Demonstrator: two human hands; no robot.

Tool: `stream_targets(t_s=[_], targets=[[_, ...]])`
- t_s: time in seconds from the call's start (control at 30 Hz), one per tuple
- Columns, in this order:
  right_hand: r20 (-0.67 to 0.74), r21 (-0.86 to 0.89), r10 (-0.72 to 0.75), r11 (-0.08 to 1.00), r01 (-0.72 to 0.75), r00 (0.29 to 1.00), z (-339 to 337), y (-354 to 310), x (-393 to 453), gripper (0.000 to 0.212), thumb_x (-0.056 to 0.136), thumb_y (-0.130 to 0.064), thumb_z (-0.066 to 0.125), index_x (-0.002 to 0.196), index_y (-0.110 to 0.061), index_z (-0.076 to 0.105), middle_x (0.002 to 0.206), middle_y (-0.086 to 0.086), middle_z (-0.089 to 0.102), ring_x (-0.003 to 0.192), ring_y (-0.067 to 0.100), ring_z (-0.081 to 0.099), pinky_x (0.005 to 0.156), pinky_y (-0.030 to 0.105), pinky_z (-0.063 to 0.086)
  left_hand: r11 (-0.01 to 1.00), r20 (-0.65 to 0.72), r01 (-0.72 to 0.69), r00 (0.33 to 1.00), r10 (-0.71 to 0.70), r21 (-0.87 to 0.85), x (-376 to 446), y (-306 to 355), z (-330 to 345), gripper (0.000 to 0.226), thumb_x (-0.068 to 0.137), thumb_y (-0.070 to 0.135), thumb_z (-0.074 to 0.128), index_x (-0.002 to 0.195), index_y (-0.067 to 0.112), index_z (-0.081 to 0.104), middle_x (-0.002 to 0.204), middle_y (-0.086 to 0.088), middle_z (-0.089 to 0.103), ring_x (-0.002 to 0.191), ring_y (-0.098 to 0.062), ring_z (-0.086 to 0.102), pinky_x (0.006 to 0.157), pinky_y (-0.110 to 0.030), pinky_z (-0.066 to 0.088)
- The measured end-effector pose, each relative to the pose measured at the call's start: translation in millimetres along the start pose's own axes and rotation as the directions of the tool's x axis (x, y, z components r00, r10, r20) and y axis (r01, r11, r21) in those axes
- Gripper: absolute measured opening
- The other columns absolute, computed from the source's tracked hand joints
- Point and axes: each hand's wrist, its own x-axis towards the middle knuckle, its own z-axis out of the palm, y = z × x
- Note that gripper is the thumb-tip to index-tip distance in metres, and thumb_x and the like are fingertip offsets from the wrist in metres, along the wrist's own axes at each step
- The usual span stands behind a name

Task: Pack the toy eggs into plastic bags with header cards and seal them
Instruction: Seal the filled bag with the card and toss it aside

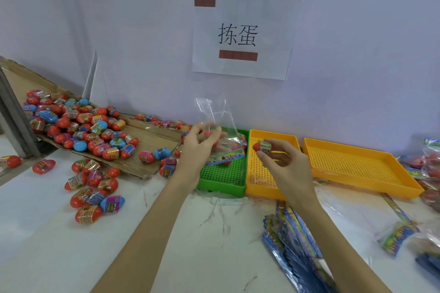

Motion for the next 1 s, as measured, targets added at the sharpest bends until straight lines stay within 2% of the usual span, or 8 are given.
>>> stream_targets(t_s=[0.13, 0.23, 0.37, 0.47, 0.57, 0.77, 0.87, 1.0], targets=[[-0.06, 0.11, -0.009, 0.994, 0.015, 0.998, -14.5, -5.5, -3.9, 0.033, 0.089, -0.016, 0.08, 0.119, -0.025, 0.07, 0.11, 0.001, 0.07, 0.091, 0.012, 0.074, 0.078, 0.027, 0.062, 0.981, 0.179, -0.076, 0.983, 0.044, 0.176, -6.3, 2.0, 3.4, 0.039, 0.097, 0.008, 0.07, 0.133, 0.016, 0.056, 0.107, -0.001, 0.078, 0.082, -0.024, 0.078, 0.074, -0.026, 0.062], [-0.086, 0.135, -0.071, 0.987, 0.083, 0.994, -23.4, -15.0, -0.9, 0.033, 0.091, -0.01, 0.078, 0.12, -0.023, 0.07, 0.116, 0.009, 0.069, 0.097, 0.014, 0.073, 0.085, 0.027, 0.06, 0.904, 0.314, -0.226, 0.943, 0.11, 0.363, -10.9, 1.3, 6.4, 0.041, 0.095, 0.007, 0.072, 0.13, 0.022, 0.058, 0.105, 0.006, 0.077, 0.092, -0.011, 0.074, 0.081, -0.021, 0.06], [-0.107, 0.138, -0.239, 0.958, 0.253, 0.965, -29.3, -28.0, -5.7, 0.03, 0.097, -0.005, 0.069, 0.125, -0.016, 0.07, 0.12, 0.01, 0.069, 0.109, 0.02, 0.071, 0.092, 0.031, 0.059, 0.811, 0.427, -0.383, 0.885, 0.186, 0.442, -16.6, -0.5, 14.6, 0.043, 0.095, 0.008, 0.072, 0.132, 0.025, 0.058, 0.109, 0.008, 0.072, 0.098, -0.002, 0.066, 0.087, -0.017, 0.054], [-0.125, -0.05, -0.418, 0.908, 0.415, 0.9, -28.4, -34.4, -9.5, 0.032, 0.098, -0.006, 0.069, 0.128, -0.015, 0.069, 0.121, 0.004, 0.064, 0.106, 0.02, 0.069, 0.089, 0.03, 0.057, 0.712, 0.484, -0.499, 0.838, 0.252, 0.493, -19.4, -1.5, 19.9, 0.045, 0.097, 0.013, 0.071, 0.138, 0.026, 0.056, 0.11, 0.01, 0.07, 0.095, 0.0, 0.064, 0.084, -0.015, 0.052], [-0.027, -0.332, -0.516, 0.812, 0.48, 0.856, -28.1, -32.5, -11.4, 0.033, 0.096, -0.01, 0.072, 0.129, -0.015, 0.067, 0.121, -0.003, 0.065, 0.093, 0.008, 0.062, 0.084, 0.02, 0.053, 0.722, 0.484, -0.516, 0.828, 0.283, 0.461, -22.1, -2.4, 23.8, 0.049, 0.095, 0.015, 0.075, 0.139, 0.023, 0.055, 0.111, 0.015, 0.071, 0.1, -0.004, 0.066, 0.089, -0.014, 0.053], [0.081, -0.397, -0.445, 0.807, 0.438, 0.892, -29.2, -27.6, -12.1, 0.027, 0.092, -0.014, 0.075, 0.119, -0.014, 0.072, 0.109, -0.003, 0.074, 0.078, 0.005, 0.059, 0.088, -0.004, 0.035, 0.714, 0.474, -0.531, 0.824, 0.31, 0.457, -21.8, -2.5, 23.0, 0.051, 0.093, 0.023, 0.078, 0.14, 0.026, 0.056, 0.114, 0.013, 0.069, 0.106, -0.003, 0.066, 0.092, -0.017, 0.054], [0.071, -0.307, -0.412, 0.857, 0.413, 0.908, -29.9, -28.1, -11.7, 0.024, 0.094, -0.015, 0.073, 0.118, -0.016, 0.073, 0.106, -0.005, 0.074, 0.083, 0.003, 0.065, 0.083, 0.003, 0.045, 0.717, 0.492, -0.531, 0.819, 0.296, 0.452, -22.5, -2.6, 22.9, 0.042, 0.097, 0.028, 0.074, 0.136, 0.027, 0.06, 0.115, 0.018, 0.069, 0.107, -0.003, 0.067, 0.091, -0.02, 0.055], [0.155, -0.147, -0.36, 0.912, 0.382, 0.92, -32.6, -28.9, -9.0, 0.029, 0.1, -0.02, 0.066, 0.128, -0.023, 0.071, 0.118, -0.008, 0.069, 0.103, 0.007, 0.068, 0.089, 0.013, 0.052, 0.797, 0.472, -0.475, 0.837, 0.278, 0.373, -24.4, -0.4, 24.5, 0.024, 0.101, 0.024, 0.068, 0.125, 0.024, 0.065, 0.106, 0.018, 0.072, 0.087, -0.01, 0.075, 0.079, -0.023, 0.061]])
